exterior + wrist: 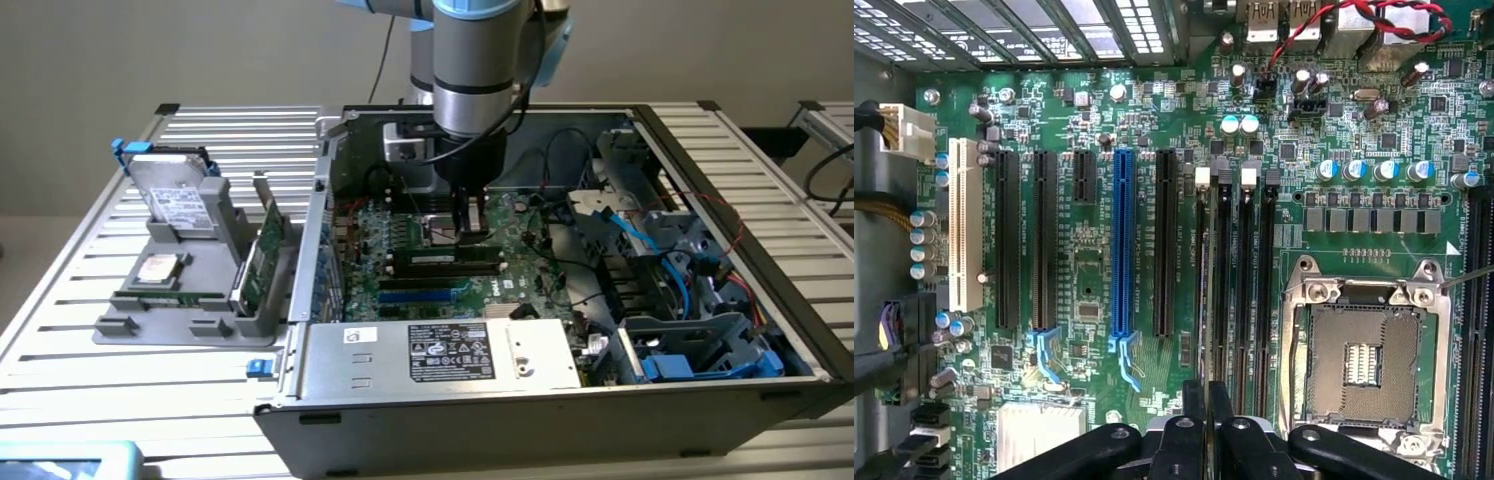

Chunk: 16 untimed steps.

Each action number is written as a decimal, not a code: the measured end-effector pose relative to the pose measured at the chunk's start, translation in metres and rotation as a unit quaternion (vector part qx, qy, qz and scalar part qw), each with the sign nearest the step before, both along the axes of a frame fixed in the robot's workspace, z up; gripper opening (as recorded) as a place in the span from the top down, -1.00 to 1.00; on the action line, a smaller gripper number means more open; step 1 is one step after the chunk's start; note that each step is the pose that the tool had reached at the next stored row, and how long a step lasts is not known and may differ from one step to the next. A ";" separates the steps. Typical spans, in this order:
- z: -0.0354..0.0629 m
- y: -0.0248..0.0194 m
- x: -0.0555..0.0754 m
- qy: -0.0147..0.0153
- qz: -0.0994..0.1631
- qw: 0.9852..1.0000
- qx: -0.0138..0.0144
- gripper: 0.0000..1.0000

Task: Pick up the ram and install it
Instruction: 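Insert the ram into the slot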

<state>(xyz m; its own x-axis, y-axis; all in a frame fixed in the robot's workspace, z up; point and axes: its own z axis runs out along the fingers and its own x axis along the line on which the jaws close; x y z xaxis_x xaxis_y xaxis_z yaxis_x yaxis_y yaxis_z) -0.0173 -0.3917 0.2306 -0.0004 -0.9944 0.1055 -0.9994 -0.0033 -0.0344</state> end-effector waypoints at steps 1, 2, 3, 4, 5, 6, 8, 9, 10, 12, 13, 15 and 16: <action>-0.0001 0.0000 0.000 0.000 0.000 1.000 0.000 0.73; -0.0002 -0.0001 0.000 0.000 0.000 1.000 0.000 0.73; -0.0003 -0.0005 0.000 0.000 0.000 1.000 0.000 0.73; -0.0003 -0.0005 0.000 0.000 0.000 1.000 0.000 0.73; -0.0002 -0.0005 0.000 0.000 0.000 1.000 0.000 0.73; -0.0002 -0.0006 0.000 0.000 0.000 1.000 0.000 0.73; -0.0002 -0.0010 0.000 0.000 0.000 1.000 0.000 0.73; -0.0002 -0.0011 0.000 0.000 0.000 1.000 0.000 0.73; -0.0003 -0.0011 0.000 0.000 0.000 1.000 0.000 0.73; -0.0003 -0.0011 0.000 0.000 0.000 1.000 0.000 0.73; -0.0004 -0.0011 0.000 0.000 0.000 1.000 0.000 0.73; -0.0006 -0.0011 0.000 0.000 0.000 1.000 0.000 0.73; -0.0007 -0.0011 0.000 0.000 0.000 1.000 0.000 0.73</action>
